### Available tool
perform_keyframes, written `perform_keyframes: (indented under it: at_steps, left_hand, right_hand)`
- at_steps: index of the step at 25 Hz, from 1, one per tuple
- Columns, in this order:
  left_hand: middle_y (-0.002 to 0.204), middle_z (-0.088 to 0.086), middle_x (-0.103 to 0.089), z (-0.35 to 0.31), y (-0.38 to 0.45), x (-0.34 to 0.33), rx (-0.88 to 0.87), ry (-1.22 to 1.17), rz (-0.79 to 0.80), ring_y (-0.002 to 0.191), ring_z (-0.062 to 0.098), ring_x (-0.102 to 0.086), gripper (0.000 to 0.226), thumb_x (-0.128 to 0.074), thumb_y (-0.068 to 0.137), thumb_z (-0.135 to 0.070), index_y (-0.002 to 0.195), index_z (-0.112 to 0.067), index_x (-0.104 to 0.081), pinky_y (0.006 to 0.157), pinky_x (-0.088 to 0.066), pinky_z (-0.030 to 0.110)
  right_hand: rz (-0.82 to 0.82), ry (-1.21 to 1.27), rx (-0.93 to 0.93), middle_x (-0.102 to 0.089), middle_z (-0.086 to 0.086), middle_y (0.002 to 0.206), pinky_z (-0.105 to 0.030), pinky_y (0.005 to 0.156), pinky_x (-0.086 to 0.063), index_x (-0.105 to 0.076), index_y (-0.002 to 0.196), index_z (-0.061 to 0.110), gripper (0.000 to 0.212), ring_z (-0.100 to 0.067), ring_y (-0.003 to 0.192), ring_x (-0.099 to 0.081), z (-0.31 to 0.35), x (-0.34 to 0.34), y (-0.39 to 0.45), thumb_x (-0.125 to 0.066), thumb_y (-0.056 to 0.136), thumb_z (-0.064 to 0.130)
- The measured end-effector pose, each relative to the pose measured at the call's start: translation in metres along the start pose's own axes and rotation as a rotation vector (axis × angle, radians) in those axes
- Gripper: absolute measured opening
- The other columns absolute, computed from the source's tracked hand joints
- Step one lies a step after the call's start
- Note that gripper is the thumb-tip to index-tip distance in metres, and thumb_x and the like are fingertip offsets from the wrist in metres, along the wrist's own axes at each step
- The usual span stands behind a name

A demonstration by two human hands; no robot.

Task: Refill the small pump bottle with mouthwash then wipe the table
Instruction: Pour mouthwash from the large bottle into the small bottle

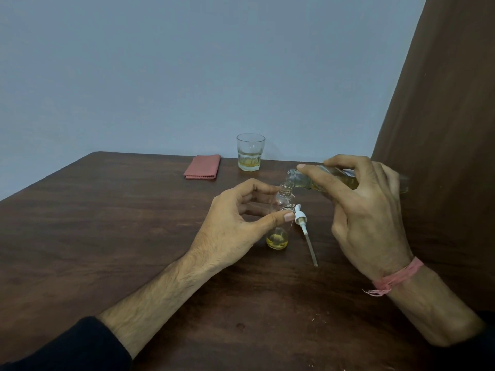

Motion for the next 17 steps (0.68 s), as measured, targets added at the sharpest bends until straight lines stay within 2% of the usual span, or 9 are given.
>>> perform_keyframes:
  at_steps: [4, 11, 17]
  left_hand:
    - [0.115, -0.016, -0.086, 0.0004, -0.0005, -0.0002, 0.009, -0.004, 0.007, 0.102, 0.002, -0.084, 0.041, -0.098, 0.084, -0.041, 0.12, -0.036, -0.079, 0.089, -0.068, 0.023]
    - [0.113, -0.015, -0.086, -0.0008, -0.0009, 0.0007, -0.005, 0.003, 0.001, 0.1, 0.0, -0.083, 0.041, -0.097, 0.083, -0.042, 0.119, -0.035, -0.079, 0.086, -0.064, 0.014]
    - [0.115, -0.015, -0.086, 0.0011, -0.0001, 0.0007, -0.002, 0.011, 0.007, 0.103, 0.001, -0.083, 0.044, -0.096, 0.082, -0.046, 0.121, -0.036, -0.079, 0.091, -0.067, 0.02]
  right_hand:
    - [-0.002, -0.001, 0.0, -0.062, -0.008, 0.138, -0.055, 0.109, -0.039, -0.064, 0.151, 0.035, 0.096, -0.034, 0.117, -0.061, -0.0004, 0.0004, -0.0006, -0.072, 0.073, -0.019]
    - [-0.004, 0.005, 0.006, -0.062, -0.01, 0.138, -0.058, 0.11, -0.039, -0.065, 0.152, 0.033, 0.093, -0.035, 0.12, -0.062, -0.0003, -0.0002, -0.0002, -0.072, 0.075, -0.019]
    - [-0.005, 0.01, 0.009, -0.062, -0.009, 0.138, -0.057, 0.11, -0.039, -0.064, 0.152, 0.034, 0.094, -0.033, 0.119, -0.061, -0.0001, 0.0006, 0.0003, -0.072, 0.074, -0.019]
Point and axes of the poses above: each hand's wrist, its own y-axis towards the middle knuckle, its own x-axis out of the back of the hand, z = x × y, the point moved 6 cm from there along y, towards the middle knuckle
